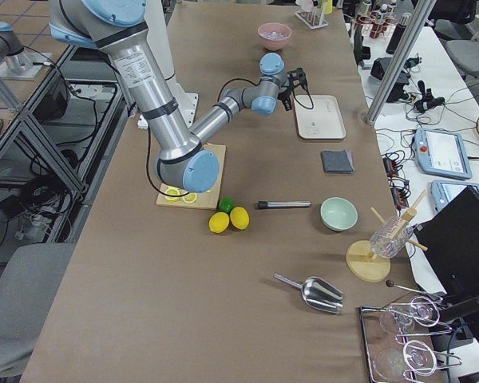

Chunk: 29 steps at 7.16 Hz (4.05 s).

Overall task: Mash ice and strawberries in cup
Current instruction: 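Carry the strawberry with the right gripper over the blue cup, then open the right gripper to drop the strawberry into the blue cup, then move the right gripper back toward the steel muddler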

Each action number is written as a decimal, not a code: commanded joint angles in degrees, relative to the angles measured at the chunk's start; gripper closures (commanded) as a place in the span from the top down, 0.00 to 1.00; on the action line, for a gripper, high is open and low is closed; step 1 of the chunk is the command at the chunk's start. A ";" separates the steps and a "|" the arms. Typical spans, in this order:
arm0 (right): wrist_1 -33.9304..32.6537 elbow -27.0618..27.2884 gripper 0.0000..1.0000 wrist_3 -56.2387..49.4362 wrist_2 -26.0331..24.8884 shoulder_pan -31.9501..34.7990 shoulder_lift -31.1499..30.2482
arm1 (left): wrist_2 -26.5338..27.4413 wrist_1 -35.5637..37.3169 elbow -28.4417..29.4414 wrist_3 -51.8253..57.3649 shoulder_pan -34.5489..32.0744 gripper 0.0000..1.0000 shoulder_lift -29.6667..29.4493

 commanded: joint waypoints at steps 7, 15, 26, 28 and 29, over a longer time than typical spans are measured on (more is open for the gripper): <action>-0.88 -3.18 0.00 0.83 -7.90 -9.24 3.79 | -0.08 -0.41 -0.02 0.01 0.00 0.98 1.14; -2.88 -4.26 1.00 1.80 -9.84 -8.37 5.20 | 0.01 -0.58 0.59 0.01 0.00 0.98 1.06; -17.10 -8.35 0.99 -24.06 20.65 27.41 -12.81 | 0.19 -0.23 0.60 10.64 -1.32 0.98 1.23; -11.72 -15.12 0.99 -23.00 20.93 26.44 -12.46 | 0.36 -0.58 0.60 11.70 -1.32 0.98 1.94; -9.77 -18.02 0.99 -22.90 20.93 26.35 -12.55 | 0.45 -0.50 0.59 11.70 -1.32 0.98 1.76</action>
